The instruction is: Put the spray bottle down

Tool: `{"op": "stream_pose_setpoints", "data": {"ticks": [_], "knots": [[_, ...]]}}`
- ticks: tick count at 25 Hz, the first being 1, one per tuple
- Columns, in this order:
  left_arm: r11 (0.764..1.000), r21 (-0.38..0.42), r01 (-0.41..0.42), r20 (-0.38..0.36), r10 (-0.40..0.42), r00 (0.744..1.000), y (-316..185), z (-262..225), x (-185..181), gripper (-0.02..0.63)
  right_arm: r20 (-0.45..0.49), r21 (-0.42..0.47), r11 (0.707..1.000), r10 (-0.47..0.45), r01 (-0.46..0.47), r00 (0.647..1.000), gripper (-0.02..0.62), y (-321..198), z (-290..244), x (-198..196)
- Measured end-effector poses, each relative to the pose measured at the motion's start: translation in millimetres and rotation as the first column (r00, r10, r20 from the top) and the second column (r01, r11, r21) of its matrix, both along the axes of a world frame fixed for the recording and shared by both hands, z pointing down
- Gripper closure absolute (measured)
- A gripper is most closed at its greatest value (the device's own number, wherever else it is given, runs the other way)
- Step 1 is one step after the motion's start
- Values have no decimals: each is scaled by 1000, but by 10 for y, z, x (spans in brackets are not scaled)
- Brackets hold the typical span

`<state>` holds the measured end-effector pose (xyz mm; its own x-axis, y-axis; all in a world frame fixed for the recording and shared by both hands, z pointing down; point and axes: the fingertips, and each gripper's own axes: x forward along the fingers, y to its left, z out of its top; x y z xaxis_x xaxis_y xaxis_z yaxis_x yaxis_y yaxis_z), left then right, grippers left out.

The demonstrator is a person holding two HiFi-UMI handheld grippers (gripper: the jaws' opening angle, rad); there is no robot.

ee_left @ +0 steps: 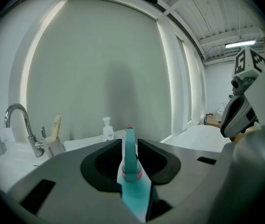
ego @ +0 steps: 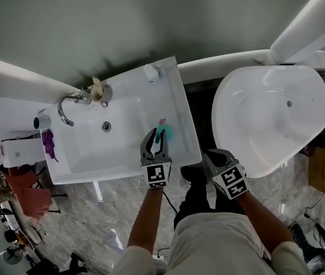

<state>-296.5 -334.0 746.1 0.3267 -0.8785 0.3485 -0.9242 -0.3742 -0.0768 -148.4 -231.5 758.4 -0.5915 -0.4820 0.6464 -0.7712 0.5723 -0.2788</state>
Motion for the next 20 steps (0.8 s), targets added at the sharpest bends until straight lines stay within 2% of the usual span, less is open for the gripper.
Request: {"op": "stream_pose_setpoints", "data": {"ticks": [8, 13, 20], "knots": [[1000, 0, -24, 13, 24, 1000, 26, -112, 1, 448, 5, 12, 1000, 1, -1, 1000, 584, 40, -90, 29], [1000, 18, 19, 24, -19, 1000, 164, -315, -85, 445, 19, 39, 999, -14, 13, 1000, 584, 70, -246, 25], [994, 67, 81, 21, -83, 996, 465, -852, -196, 445, 27, 98, 994, -59, 56, 998, 584, 71, -553, 39]]}}
